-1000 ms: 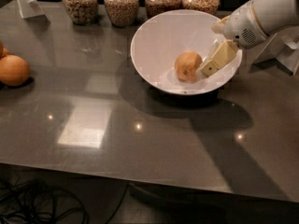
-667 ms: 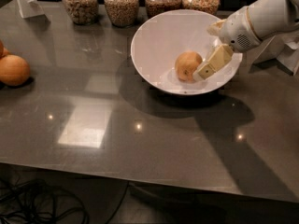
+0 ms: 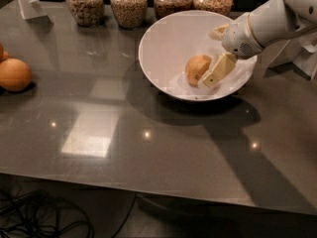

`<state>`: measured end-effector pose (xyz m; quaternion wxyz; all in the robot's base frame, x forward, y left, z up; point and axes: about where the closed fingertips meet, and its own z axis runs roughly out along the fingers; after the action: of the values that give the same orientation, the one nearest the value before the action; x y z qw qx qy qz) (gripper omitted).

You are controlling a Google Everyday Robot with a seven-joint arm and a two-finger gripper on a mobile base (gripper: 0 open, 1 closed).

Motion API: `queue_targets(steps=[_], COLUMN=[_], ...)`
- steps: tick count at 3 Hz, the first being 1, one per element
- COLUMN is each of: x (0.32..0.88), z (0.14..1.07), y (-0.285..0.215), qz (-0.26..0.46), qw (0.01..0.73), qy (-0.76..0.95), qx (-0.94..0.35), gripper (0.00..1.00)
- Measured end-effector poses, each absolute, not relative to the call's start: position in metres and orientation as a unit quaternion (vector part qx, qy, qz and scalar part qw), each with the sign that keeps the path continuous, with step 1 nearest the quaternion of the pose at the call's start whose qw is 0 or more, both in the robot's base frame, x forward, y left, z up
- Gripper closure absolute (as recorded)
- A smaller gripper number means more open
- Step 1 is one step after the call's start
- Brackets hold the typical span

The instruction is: Pick orange from white bowl

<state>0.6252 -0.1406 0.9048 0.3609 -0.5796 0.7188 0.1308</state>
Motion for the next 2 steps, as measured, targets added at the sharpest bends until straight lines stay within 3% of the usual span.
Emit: queue_targets(steps=[1, 2], x=[0.629, 0.632], z=[0.896, 0.885], y=[-0.133, -0.129], qz=[0.123, 0.118], qw=[0.352, 0.338], qy=[0.713, 0.712], qx=[-0.594, -0.604], gripper=[0.12, 0.29])
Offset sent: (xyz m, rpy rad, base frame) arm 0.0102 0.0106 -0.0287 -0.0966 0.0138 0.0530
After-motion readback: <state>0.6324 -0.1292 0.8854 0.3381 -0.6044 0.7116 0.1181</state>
